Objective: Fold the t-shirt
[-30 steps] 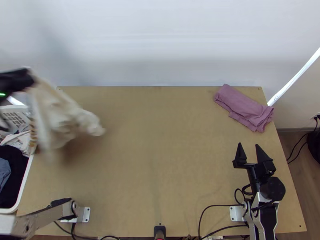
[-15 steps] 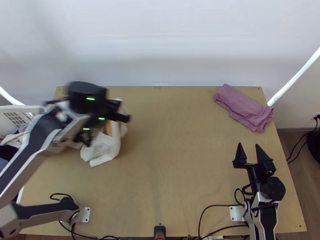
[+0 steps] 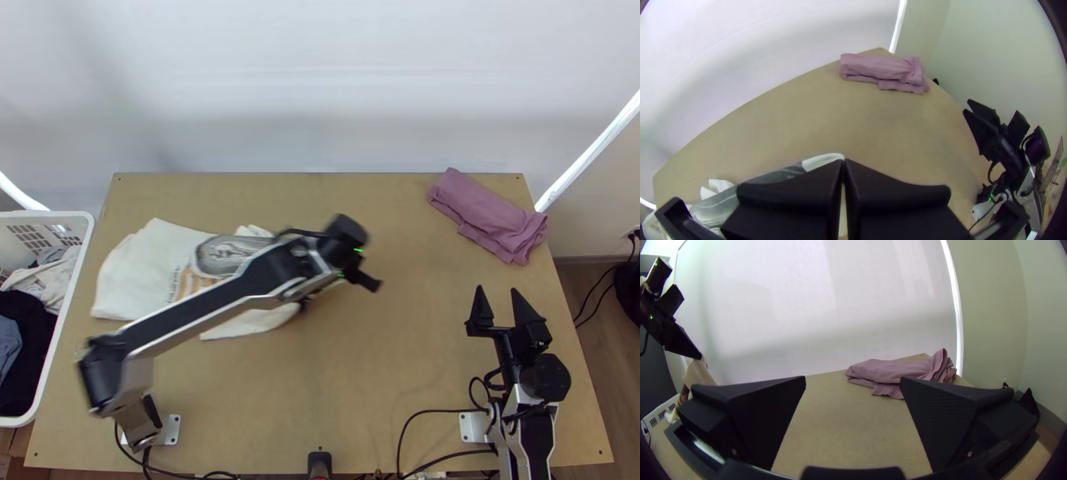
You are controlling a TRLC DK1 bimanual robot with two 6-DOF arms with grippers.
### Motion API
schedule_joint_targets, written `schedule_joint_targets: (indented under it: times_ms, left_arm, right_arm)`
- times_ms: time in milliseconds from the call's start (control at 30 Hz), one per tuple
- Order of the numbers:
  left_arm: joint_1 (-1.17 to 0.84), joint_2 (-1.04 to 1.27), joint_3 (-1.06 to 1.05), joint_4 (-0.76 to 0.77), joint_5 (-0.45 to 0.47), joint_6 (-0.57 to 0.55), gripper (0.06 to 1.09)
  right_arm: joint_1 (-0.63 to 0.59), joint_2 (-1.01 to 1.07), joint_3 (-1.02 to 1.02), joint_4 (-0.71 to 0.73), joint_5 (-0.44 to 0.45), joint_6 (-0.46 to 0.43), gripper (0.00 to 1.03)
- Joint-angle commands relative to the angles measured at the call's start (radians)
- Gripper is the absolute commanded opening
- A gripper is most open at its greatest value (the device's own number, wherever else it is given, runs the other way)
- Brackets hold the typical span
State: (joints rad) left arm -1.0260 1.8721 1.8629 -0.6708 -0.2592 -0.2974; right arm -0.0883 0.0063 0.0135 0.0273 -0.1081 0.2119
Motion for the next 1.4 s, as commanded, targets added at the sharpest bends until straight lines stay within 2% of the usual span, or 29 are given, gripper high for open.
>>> schedule_joint_targets:
  times_ms: [0, 167, 267, 400, 433, 467, 500, 533, 567, 800, 1000, 1133, 1367]
  left_arm:
    - [-0.045, 0.091, 0.173, 0.027, -0.005, -0.042, 0.09]
    - [-0.082, 0.274, 0.418, 0.036, -0.006, -0.048, 0.09]
    - [-0.086, 0.314, 0.42, 0.14, -0.014, -0.043, 0.09]
    - [-0.072, 0.346, 0.417, 0.171, -0.029, -0.037, 0.09]
    - [-0.066, 0.351, 0.415, 0.171, -0.028, -0.025, 0.13]
    - [-0.059, 0.351, 0.409, 0.169, -0.028, -0.014, 0.34]
    - [-0.052, 0.349, 0.407, 0.165, -0.029, 0.006, 0.6]
    - [-0.048, 0.345, 0.406, 0.157, -0.028, 0.026, 0.93]
    - [-0.036, 0.338, 0.406, 0.151, -0.028, 0.03, 1.05]
    - [0.044, 0.197, 0.404, 0.073, -0.02, 0.055, 1.05]
    - [0.155, 0.076, 0.384, -0.105, -0.015, 0.087, 1.05]
    - [0.228, -0.051, 0.28, -0.182, -0.003, 0.107, 1.05]
    - [0.417, -0.291, 0.009, -0.177, 0.0, 0.142, 1.05]
  right_arm:
    - [-0.002, -0.008, -0.007, -0.012, 0.007, 0.011, 0.99]
    - [-0.002, -0.008, -0.007, -0.012, 0.007, 0.011, 0.99]
    - [-0.002, -0.008, -0.007, -0.012, 0.007, 0.011, 0.99]
    - [-0.002, -0.008, -0.007, -0.012, 0.007, 0.011, 0.99]
    - [-0.002, -0.008, -0.007, -0.012, 0.007, 0.011, 0.99]
    - [-0.002, -0.008, -0.007, -0.012, 0.007, 0.011, 0.99]
    - [-0.002, -0.008, -0.007, -0.012, 0.007, 0.011, 0.99]
    - [-0.002, -0.008, -0.007, -0.012, 0.007, 0.011, 0.99]
    - [-0.002, -0.008, -0.007, -0.012, 0.007, 0.011, 0.99]
    - [-0.002, -0.008, -0.007, -0.012, 0.007, 0.011, 0.99]
    - [-0.002, -0.008, -0.007, -0.012, 0.007, 0.011, 0.99]
    - [-0.002, -0.008, -0.007, -0.012, 0.007, 0.011, 0.99]
    - [-0.002, -0.008, -0.007, -0.012, 0.007, 0.011, 0.99]
